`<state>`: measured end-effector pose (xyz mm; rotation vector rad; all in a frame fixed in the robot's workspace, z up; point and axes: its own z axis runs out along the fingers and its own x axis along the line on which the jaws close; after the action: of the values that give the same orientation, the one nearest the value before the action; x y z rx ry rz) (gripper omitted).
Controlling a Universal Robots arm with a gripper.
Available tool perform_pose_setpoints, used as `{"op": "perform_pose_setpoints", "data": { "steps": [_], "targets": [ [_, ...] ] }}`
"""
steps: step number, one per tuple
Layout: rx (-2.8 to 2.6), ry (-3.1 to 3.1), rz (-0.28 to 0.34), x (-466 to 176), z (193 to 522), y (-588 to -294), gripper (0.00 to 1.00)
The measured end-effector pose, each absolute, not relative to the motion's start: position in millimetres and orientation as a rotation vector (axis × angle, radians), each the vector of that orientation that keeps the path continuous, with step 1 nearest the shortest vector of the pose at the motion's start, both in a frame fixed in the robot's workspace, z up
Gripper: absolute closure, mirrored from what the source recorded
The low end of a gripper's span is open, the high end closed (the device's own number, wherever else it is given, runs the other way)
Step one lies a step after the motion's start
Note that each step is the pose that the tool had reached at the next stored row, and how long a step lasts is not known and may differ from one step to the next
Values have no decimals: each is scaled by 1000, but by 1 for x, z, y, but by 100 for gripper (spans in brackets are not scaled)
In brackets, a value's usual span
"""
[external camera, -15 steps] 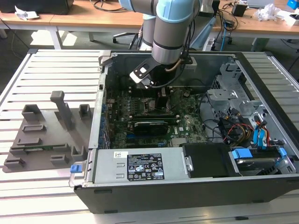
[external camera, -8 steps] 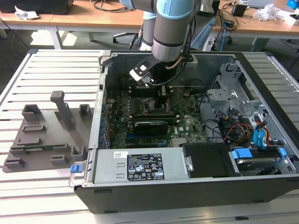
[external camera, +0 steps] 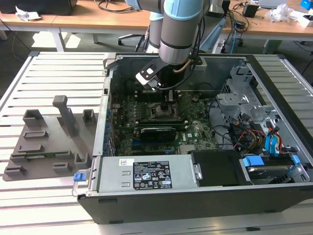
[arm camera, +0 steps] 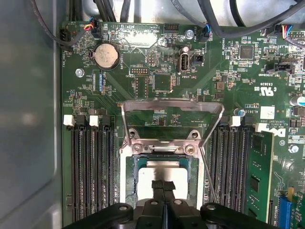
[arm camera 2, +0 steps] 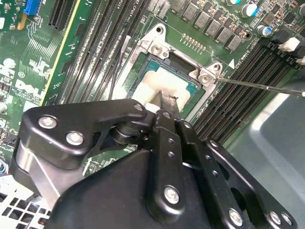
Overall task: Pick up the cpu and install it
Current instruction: 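Place the cpu into insertion slot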
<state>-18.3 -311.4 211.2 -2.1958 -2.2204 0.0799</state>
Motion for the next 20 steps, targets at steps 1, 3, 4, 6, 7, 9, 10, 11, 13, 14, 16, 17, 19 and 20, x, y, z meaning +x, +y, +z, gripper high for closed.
{"op": "perform_pose_setpoints", "data": {
  "steps": [1, 3, 4, 6, 7, 9, 10, 11, 13, 14, 16, 17, 19, 20],
  "targets": [
    [-2195, -2221, 80, -19, 211, -313, 89],
    [-2194, -2222, 80, -20, 210, -315, 89],
    [-2193, -2223, 79, -20, 209, -316, 89],
    [-2189, -2223, 75, -21, 208, -318, 89],
    [-2182, -2219, 62, -21, 206, -319, 89],
    [-2175, -2214, 48, -21, 204, -319, 89],
    [-2174, -2214, 48, -21, 203, -319, 89],
    [-2173, -2215, 48, -20, 203, -319, 89],
    [-2169, -2216, 51, -13, 203, -319, 89],
    [-2169, -2217, 51, -11, 203, -319, 89],
    [-2168, -2217, 53, -8, 203, -319, 89],
    [-2170, -2218, 57, -7, 204, -319, 89],
    [-2172, -2220, 64, -7, 212, -319, 89],
    [-2173, -2221, 68, -7, 218, -319, 89]
  ]
}}
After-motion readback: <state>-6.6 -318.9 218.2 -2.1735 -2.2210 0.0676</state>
